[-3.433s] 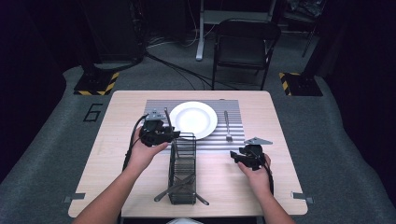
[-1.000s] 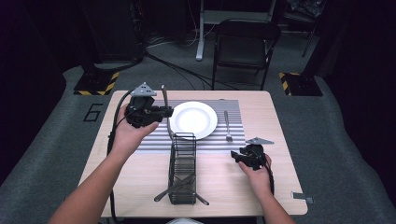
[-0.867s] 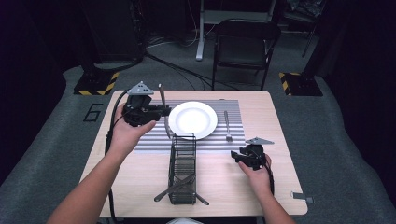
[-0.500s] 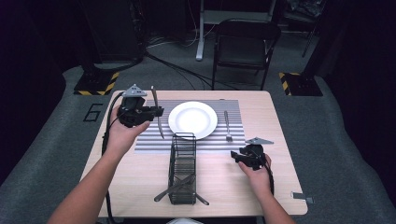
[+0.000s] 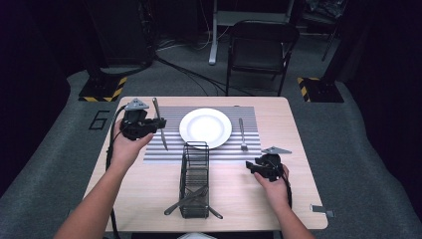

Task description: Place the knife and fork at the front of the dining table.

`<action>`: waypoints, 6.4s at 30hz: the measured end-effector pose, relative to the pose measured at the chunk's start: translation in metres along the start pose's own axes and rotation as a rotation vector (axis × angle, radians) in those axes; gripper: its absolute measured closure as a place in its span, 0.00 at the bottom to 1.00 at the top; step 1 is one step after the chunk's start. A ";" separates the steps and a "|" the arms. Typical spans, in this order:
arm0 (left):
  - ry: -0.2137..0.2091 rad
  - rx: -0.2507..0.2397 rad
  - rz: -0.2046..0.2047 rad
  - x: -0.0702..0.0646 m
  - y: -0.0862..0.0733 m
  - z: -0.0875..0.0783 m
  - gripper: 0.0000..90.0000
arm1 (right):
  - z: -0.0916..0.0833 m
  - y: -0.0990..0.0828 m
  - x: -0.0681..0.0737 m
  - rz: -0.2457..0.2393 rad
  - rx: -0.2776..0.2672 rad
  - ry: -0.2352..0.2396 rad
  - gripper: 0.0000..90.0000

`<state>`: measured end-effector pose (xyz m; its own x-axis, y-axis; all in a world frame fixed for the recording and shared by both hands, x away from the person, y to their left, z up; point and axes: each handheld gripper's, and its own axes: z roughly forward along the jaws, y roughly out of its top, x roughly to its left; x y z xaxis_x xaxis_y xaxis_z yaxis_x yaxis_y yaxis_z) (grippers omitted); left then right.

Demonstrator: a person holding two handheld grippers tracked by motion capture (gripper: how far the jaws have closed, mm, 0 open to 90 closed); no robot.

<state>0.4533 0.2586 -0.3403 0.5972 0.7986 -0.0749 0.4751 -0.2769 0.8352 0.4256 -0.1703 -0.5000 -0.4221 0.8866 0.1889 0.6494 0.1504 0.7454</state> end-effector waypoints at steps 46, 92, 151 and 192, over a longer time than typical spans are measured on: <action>0.129 0.114 -0.067 0.040 -0.055 0.036 0.89 | 0.002 -0.001 0.000 0.011 -0.002 0.019 0.57; 0.192 -0.077 -0.380 0.057 -0.055 0.117 0.91 | 0.004 -0.001 -0.005 0.029 0.002 0.028 0.57; 0.391 0.057 -0.542 0.081 -0.068 0.196 0.93 | 0.008 -0.003 -0.006 0.066 0.010 0.062 0.57; 0.262 0.125 -0.385 0.065 -0.101 0.147 0.64 | 0.007 -0.002 -0.004 0.057 0.002 0.061 0.57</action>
<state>0.5390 0.2600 -0.5096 0.1872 0.9590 -0.2128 0.7136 0.0161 0.7004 0.4303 -0.1714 -0.5068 -0.4219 0.8656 0.2698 0.6749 0.1011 0.7310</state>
